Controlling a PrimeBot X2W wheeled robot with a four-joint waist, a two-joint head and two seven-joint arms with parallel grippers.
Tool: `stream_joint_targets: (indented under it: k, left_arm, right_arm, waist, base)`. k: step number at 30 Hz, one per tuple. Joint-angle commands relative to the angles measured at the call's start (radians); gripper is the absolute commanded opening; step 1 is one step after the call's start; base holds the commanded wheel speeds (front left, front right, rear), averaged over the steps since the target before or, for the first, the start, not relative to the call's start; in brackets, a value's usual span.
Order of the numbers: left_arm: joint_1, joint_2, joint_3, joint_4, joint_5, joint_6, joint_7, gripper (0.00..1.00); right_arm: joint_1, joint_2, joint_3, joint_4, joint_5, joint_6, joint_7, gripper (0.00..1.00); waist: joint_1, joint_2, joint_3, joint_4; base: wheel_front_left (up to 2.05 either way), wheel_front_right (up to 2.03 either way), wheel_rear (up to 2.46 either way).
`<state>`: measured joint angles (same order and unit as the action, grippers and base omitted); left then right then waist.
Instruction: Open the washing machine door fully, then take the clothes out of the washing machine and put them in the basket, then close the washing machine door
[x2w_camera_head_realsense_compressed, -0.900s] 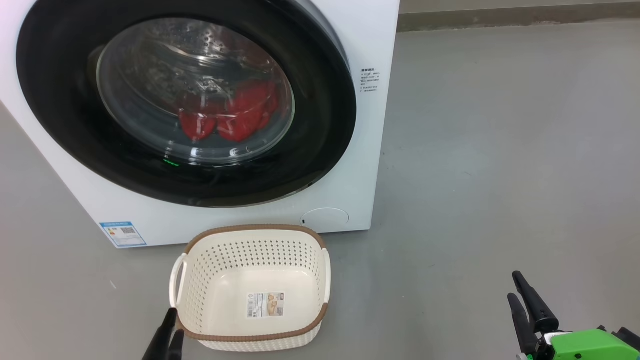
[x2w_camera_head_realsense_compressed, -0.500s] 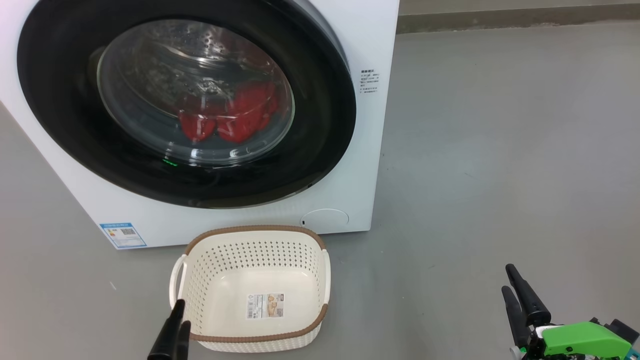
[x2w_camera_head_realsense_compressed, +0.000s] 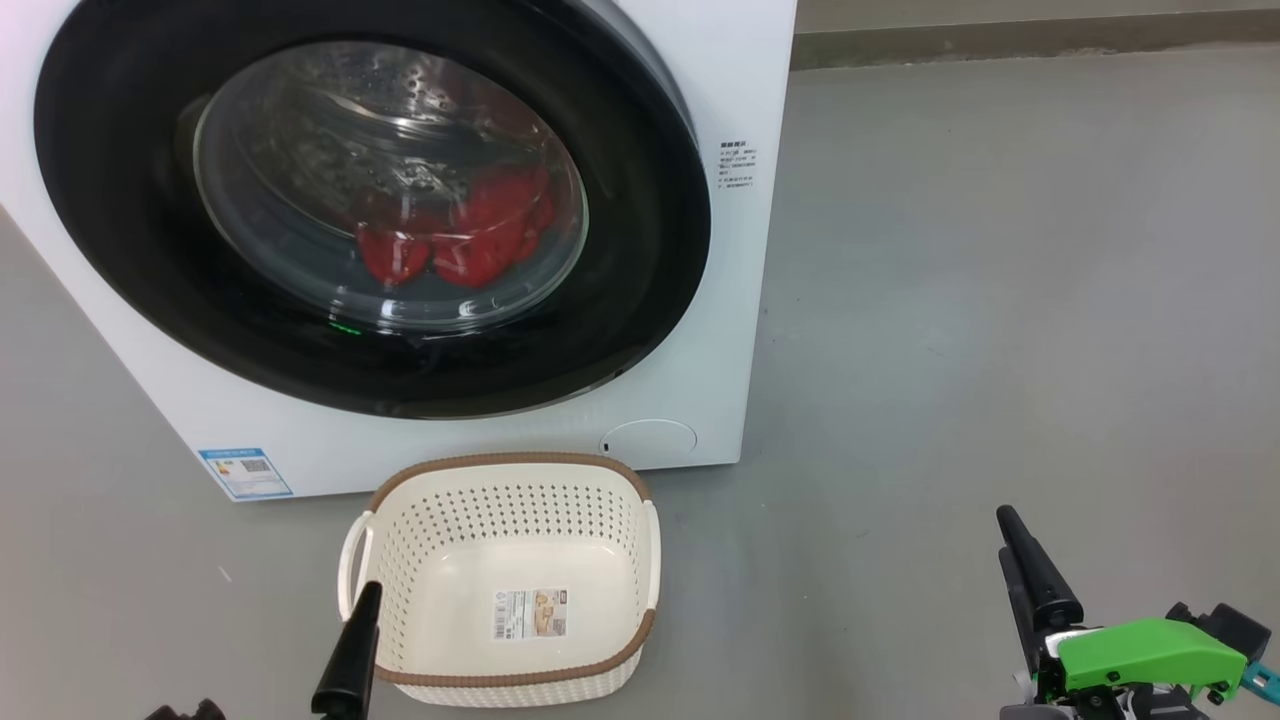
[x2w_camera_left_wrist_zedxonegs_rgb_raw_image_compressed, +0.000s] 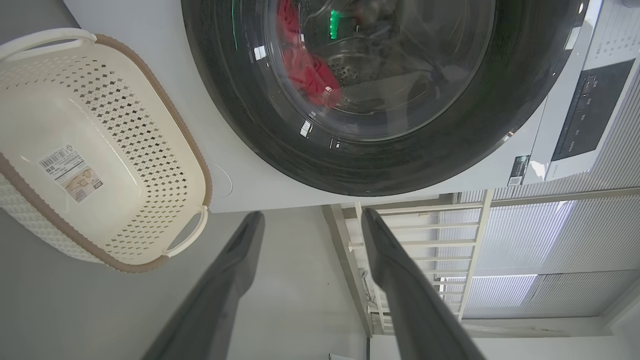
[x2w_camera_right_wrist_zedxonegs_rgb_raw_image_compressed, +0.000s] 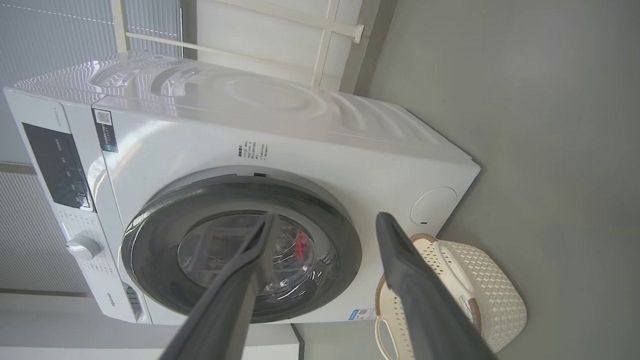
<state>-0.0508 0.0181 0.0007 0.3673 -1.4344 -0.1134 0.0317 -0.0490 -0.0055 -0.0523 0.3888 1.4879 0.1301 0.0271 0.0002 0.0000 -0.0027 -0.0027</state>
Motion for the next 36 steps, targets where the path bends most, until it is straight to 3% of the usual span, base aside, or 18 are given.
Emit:
stream_joint_targets:
  k: [1, 23, 24, 36]
  left_arm:
    - [-0.053, 0.012, 0.002, -0.031, 0.037, 0.004, -0.015, 1.00]
    - [-0.097, 0.016, -0.038, -0.062, 0.322, 0.045, -0.077, 1.00]
    - [-0.112, 0.018, -0.049, -0.076, 0.431, 0.062, -0.104, 1.00]
    - [-0.145, 0.021, -0.061, -0.082, 0.581, 0.085, -0.142, 1.00]
  right_arm:
    - [-0.053, -0.017, 0.011, -0.020, -0.031, 0.000, -0.012, 1.00]
    - [-0.105, -0.023, 0.041, -0.019, -0.297, 0.000, -0.074, 1.00]
    - [-0.126, -0.026, 0.055, -0.025, -0.404, 0.000, -0.100, 1.00]
    - [-0.159, -0.029, 0.074, -0.027, -0.561, 0.000, -0.138, 1.00]
  waist:
    - [-0.0001, 0.0000, -0.001, 0.000]
    - [-0.0001, 0.0000, -0.004, -0.003]
    - [-0.0001, 0.0000, -0.006, -0.003]
    - [-0.0001, 0.0000, -0.002, -0.008]
  base:
    - [0.00, 0.00, 0.00]
    - [0.00, 0.00, 0.00]
    - [0.00, 0.00, 0.00]
    - [0.00, 0.00, 0.00]
